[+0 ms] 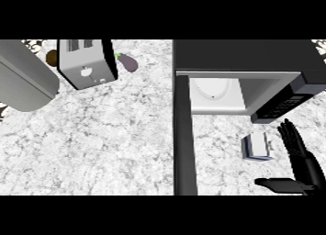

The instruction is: Pick up the milk, place it into the microwave and close the microwave

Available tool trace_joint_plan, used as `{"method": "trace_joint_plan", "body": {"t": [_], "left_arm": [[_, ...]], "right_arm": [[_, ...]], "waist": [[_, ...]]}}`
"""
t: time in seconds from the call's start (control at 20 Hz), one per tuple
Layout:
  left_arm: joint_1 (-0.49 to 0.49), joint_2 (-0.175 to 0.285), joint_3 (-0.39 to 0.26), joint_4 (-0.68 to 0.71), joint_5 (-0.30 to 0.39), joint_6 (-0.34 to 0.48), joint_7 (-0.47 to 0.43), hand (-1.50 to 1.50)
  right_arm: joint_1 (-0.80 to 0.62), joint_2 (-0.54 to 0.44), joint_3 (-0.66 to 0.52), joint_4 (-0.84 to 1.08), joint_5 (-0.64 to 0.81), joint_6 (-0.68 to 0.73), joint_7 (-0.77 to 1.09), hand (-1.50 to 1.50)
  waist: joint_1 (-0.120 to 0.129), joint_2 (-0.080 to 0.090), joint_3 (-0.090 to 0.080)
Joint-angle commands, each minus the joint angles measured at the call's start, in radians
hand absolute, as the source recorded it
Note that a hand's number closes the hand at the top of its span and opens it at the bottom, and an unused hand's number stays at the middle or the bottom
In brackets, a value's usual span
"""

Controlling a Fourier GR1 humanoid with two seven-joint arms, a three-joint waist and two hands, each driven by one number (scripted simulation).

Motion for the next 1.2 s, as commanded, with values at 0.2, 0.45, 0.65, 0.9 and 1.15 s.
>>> {"method": "trace_joint_plan", "body": {"t": [0.2,0.45,0.65,0.9,1.15], "left_arm": [[0.053,-0.039,-0.005,-0.054,0.003,-0.034,-0.009,-1.5],[-0.003,-0.04,0.01,-0.066,0.02,-0.027,0.058,-1.5],[0.013,-0.037,0.041,-0.056,0.037,-0.031,0.049,-1.5],[0.021,-0.009,0.097,0.006,0.08,-0.119,-0.012,-1.5],[0.021,-0.027,0.071,-0.054,0.087,-0.081,0.037,-1.5]], "right_arm": [[-0.129,-0.04,-0.014,0.296,0.061,-0.05,-0.171,-1.5],[-0.217,-0.059,-0.027,0.491,0.086,-0.085,-0.27,-1.5],[-0.299,-0.071,-0.041,0.679,0.119,-0.129,-0.396,-1.5],[-0.351,-0.076,-0.033,0.75,0.128,-0.109,-0.425,1.5],[-0.347,-0.055,0.007,0.694,0.169,-0.175,-0.498,1.5]], "waist": [[0.002,0.0,0.0],[0.002,0.001,0.0],[0.012,0.004,0.002],[0.015,0.004,0.002],[0.012,0.004,0.002]]}}
